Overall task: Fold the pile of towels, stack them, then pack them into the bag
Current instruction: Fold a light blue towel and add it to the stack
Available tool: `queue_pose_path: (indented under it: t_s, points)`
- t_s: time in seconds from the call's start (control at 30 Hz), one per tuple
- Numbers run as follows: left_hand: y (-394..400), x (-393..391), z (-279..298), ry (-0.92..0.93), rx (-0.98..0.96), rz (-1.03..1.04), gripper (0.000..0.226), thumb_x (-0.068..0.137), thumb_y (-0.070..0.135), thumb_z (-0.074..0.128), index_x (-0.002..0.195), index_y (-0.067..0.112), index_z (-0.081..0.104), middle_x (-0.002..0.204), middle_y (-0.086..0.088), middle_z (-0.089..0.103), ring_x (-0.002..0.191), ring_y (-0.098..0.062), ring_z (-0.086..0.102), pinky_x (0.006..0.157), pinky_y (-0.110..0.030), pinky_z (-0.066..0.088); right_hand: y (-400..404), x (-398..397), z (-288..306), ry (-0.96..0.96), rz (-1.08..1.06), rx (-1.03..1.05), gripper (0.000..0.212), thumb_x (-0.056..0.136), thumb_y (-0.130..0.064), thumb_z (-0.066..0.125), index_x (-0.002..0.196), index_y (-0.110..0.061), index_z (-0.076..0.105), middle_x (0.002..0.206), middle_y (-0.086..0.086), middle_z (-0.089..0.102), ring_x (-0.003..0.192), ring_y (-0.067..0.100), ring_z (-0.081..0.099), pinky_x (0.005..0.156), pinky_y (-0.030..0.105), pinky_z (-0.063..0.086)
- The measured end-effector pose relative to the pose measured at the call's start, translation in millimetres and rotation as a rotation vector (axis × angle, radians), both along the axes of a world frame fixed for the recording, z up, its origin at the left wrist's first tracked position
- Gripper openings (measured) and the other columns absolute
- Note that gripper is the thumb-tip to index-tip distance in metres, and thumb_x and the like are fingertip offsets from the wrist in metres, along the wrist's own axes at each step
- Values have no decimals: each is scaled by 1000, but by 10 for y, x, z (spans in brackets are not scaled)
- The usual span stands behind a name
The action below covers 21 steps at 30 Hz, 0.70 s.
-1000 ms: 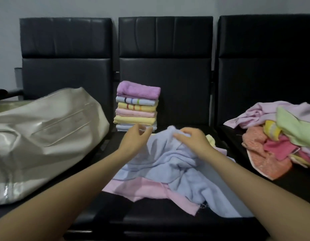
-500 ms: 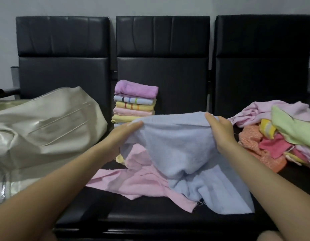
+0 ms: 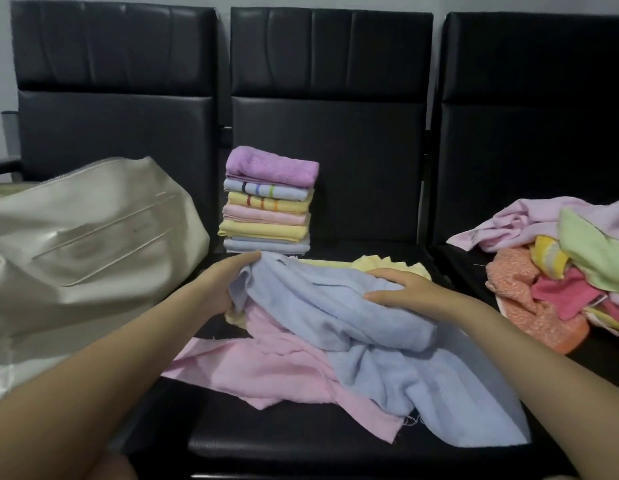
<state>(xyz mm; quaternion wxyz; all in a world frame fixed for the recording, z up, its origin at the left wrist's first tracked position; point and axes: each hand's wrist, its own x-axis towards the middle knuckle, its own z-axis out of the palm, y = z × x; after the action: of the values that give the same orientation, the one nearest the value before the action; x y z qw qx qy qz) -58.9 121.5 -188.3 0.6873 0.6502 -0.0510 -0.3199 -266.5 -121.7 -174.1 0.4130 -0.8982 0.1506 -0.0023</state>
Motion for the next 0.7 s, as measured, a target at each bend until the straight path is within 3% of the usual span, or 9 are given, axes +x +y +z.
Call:
queue_pose_path:
  t_s: [0.1,0.2,0.27,0.3,0.4,0.47,0.53,0.6,0.7]
  points:
    - [-21,1,48,77,-88,33,21,95,26,60,97,6,65,102,-10,70,97,-26,63,96,-39,45,-19,51,22,-20,18,9,22,81,-47,72,100,-38,67,90,-20,65,86,-1,61,74,16,44]
    - [-95,74,57,55,-201,79,18,99,15,49,93,2,59,76,-8,70,66,-17,67,64,-24,53,-9,153,21,-87,-83,43,40,86,-38,67,71,-4,53,61,-1,43,57,12,41,54,23,32]
    - [-150,178,77,-20,-233,165,26,102,8,40,79,4,52,48,-1,60,38,-9,56,40,-15,42,6,275,66,-180,-189,74,41,90,-29,63,60,-9,44,55,1,37,50,13,34,47,24,27]
    - [-171,228,90,-55,-238,191,27,101,6,40,76,7,51,44,1,57,34,-7,52,36,-14,39,-11,349,113,-234,-247,79,39,92,-26,62,59,-12,45,52,0,38,47,11,34,45,22,27]
    - [-229,441,78,-242,-156,232,10,92,0,53,87,9,54,67,-3,57,47,-7,52,44,-17,41,-146,592,285,-391,-540,253,27,94,-25,58,69,-14,52,53,1,39,40,11,33,37,17,24]
    - [-261,606,-40,-330,-32,305,25,82,5,65,106,11,60,94,-6,64,78,-16,63,68,-25,53,-229,704,343,-492,-701,588,13,95,-18,53,84,-12,56,60,3,43,45,13,38,37,20,27]
    - [-266,653,-171,-372,50,346,43,74,13,70,115,12,60,103,-8,67,88,-25,65,77,-36,55,-328,762,243,-497,-705,747,11,97,-13,49,108,-14,51,76,6,56,64,19,56,49,21,43]
    - [-265,542,-248,-413,143,312,35,78,17,66,111,11,58,102,-13,67,85,-27,64,73,-35,53,-411,720,75,-398,-648,721,19,98,-16,52,114,-23,44,84,7,54,69,19,57,58,24,49]
    - [-211,233,-288,-569,316,222,34,85,20,61,117,11,60,110,-13,66,98,-29,63,76,-33,47,-450,538,-37,-374,-670,561,21,95,-7,52,110,-20,54,72,4,43,52,12,40,46,21,36]
